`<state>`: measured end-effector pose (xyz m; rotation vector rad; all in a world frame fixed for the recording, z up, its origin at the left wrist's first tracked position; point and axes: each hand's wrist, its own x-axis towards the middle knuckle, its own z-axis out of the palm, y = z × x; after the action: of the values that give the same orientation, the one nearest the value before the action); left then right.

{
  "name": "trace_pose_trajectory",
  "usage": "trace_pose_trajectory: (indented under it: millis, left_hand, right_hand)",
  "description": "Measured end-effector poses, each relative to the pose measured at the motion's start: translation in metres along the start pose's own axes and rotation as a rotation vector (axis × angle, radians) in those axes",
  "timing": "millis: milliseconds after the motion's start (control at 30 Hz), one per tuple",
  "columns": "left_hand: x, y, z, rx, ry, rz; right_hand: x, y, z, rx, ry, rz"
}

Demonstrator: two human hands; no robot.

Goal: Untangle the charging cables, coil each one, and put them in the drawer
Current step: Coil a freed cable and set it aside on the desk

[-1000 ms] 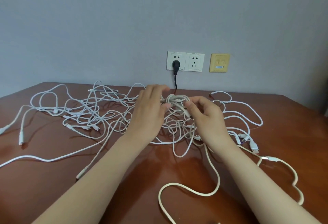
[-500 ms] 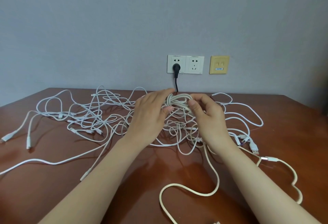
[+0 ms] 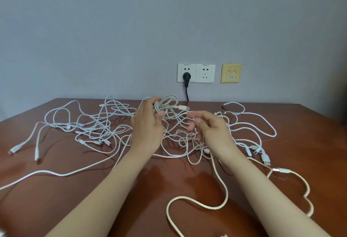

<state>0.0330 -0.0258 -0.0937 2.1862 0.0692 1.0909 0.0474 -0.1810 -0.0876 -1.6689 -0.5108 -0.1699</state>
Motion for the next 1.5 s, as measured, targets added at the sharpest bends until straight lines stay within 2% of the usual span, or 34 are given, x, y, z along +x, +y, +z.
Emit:
trace_pose_trajectory:
  millis: [67, 133, 200, 267, 433, 667, 733, 867, 1000, 1133, 1367, 1500]
  left_hand:
    - [0.001, 0.000, -0.002, -0.033, 0.009, -0.026]
    - [0.000, 0.001, -0.003, -0.020, -0.013, -0.003]
    - [-0.002, 0.002, -0.002, 0.026, -0.040, 0.055]
    - [-0.002, 0.004, -0.002, 0.075, -0.060, 0.105]
    - [-0.006, 0.010, -0.005, 0.105, -0.065, 0.115]
    - [-0.006, 0.024, -0.032, 0.260, -0.157, 0.247]
    - [-0.001, 0.025, -0.045, 0.285, -0.175, 0.284]
    - [0.010, 0.023, -0.077, 0.329, -0.189, 0.351]
    - [0.010, 0.008, -0.105, 0.377, -0.266, 0.367]
    - [0.007, -0.009, -0.135, 0.472, -0.306, 0.385]
    - [0.018, -0.040, -0.207, 0.608, -0.414, 0.329]
    - [0.015, -0.068, -0.248, 0.648, -0.452, 0.252]
  right_hand:
    - [0.001, 0.004, -0.002, -0.067, 0.059, 0.068]
    - [0.001, 0.008, -0.004, -0.237, 0.113, 0.079]
    - [0.000, 0.009, -0.006, -0.488, 0.139, -0.014]
    - [-0.001, 0.005, -0.007, -0.606, 0.151, -0.135]
    - [-0.007, -0.006, 0.001, -0.583, 0.193, -0.365]
    - [-0.010, -0.016, 0.009, -0.486, 0.195, -0.520]
    - [-0.009, -0.021, 0.013, -0.453, 0.219, -0.510]
    - [-0.011, -0.033, 0.030, -0.418, 0.162, -0.475]
    - [-0.014, -0.051, 0.051, -0.350, 0.146, -0.421]
    - [-0.015, -0.073, 0.077, -0.407, 0.025, -0.394]
    - [-0.023, -0.099, 0.142, -0.448, -0.166, -0.408]
    - [-0.029, -0.099, 0.190, -0.435, -0.242, -0.341]
